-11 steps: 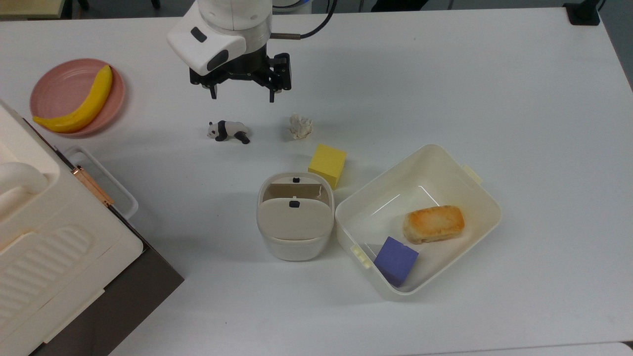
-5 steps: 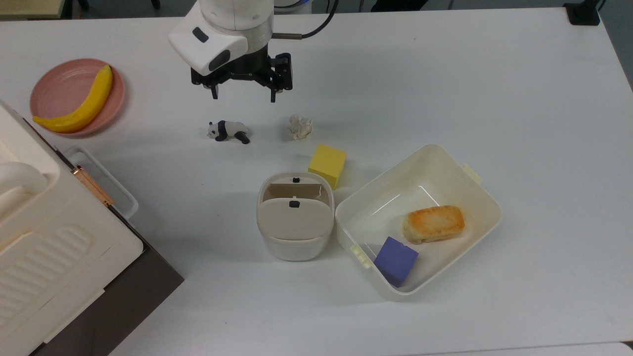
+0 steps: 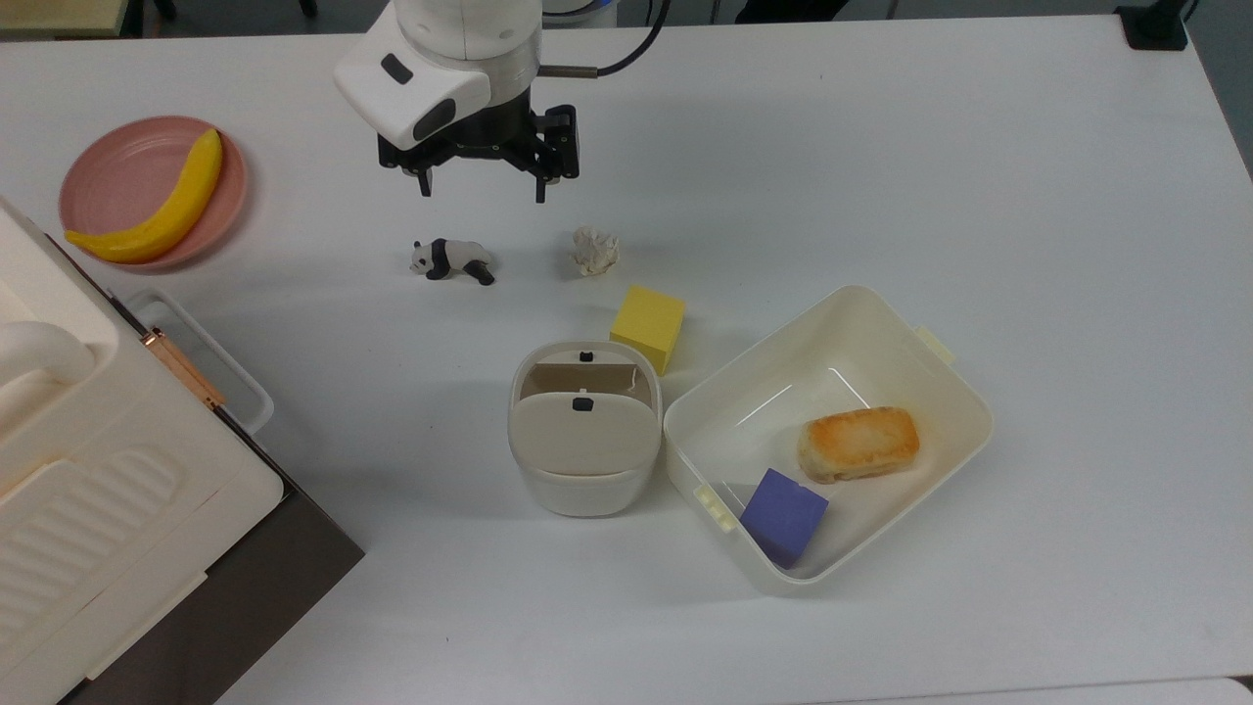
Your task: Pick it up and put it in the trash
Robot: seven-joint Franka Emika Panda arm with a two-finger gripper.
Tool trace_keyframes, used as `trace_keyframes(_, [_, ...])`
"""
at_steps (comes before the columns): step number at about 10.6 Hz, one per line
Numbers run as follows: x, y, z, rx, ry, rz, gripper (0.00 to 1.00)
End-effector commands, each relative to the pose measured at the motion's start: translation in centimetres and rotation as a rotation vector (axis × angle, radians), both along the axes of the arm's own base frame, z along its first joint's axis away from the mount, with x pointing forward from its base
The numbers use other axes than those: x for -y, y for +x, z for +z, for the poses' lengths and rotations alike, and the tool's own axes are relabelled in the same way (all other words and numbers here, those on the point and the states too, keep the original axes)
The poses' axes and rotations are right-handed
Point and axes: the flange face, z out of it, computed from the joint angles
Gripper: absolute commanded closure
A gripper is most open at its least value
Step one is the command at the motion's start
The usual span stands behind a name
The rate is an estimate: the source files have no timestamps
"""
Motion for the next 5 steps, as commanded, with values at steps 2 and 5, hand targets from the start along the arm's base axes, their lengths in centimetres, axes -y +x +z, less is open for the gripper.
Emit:
trace_keyframes(2, [-0.16, -0.55, 0.31, 0.003, 0.004, 0.011, 0.0])
trace_keyframes(5, [0.01, -0.52, 0.64, 0.011, 0.006, 0.008, 0.04])
